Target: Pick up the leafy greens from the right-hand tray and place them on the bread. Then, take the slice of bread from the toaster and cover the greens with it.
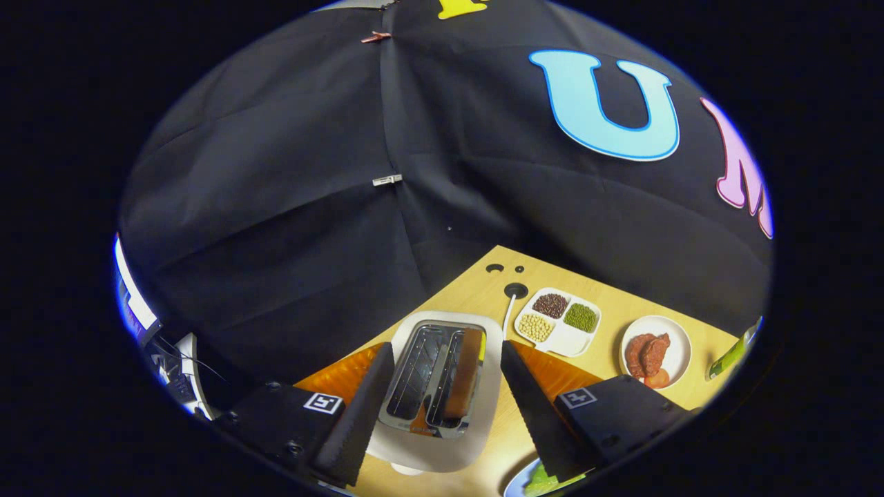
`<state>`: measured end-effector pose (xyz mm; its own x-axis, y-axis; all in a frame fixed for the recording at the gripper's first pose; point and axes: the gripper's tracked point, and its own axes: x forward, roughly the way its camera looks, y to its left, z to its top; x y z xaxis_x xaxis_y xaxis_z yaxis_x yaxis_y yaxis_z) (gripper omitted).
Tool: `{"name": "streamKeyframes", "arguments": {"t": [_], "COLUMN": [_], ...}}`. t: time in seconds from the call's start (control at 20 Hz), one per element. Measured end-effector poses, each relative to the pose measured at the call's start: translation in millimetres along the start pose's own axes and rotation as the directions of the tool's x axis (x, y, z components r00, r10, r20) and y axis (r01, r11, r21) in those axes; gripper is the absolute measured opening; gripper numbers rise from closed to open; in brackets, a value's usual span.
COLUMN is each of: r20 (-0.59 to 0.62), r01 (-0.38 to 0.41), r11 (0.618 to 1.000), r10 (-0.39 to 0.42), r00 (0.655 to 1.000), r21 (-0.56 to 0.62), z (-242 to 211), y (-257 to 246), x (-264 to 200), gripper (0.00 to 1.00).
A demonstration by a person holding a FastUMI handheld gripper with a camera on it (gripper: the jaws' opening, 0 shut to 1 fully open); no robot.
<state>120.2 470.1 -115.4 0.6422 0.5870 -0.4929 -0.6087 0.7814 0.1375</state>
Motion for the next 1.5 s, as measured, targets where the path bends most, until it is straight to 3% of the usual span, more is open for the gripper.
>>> {"name": "streamKeyframes", "arguments": {"t": [0.15, 0.25, 0.6, 0.75, 0.9, 1.15, 1.5], "r20": [-0.067, -0.084, -0.146, -0.158, -0.144, -0.064, 0.049], "r01": [0.019, 0.042, 0.077, 0.089, 0.05, 0.031, 0.085], "r11": [1.0, 0.999, 0.997, 0.996, 0.999, 1.0, 0.995], "r10": [-0.019, -0.043, -0.078, -0.089, -0.049, -0.031, -0.088], "r00": [0.998, 0.996, 0.986, 0.984, 0.988, 0.997, 0.995], "r21": [0.009, -0.006, -0.013, -0.005, 0.003, 0.001, 0.059], "z": [-19, -24, -44, -45, -38, -7, 31], "y": [-3, -9, -11, -14, -6, -11, -57], "x": [13, 23, 41, 39, 33, 5, -58], "gripper": [0.97, 0.92, 0.25, 0.17, 0.13, 0.13, 0.13]}}
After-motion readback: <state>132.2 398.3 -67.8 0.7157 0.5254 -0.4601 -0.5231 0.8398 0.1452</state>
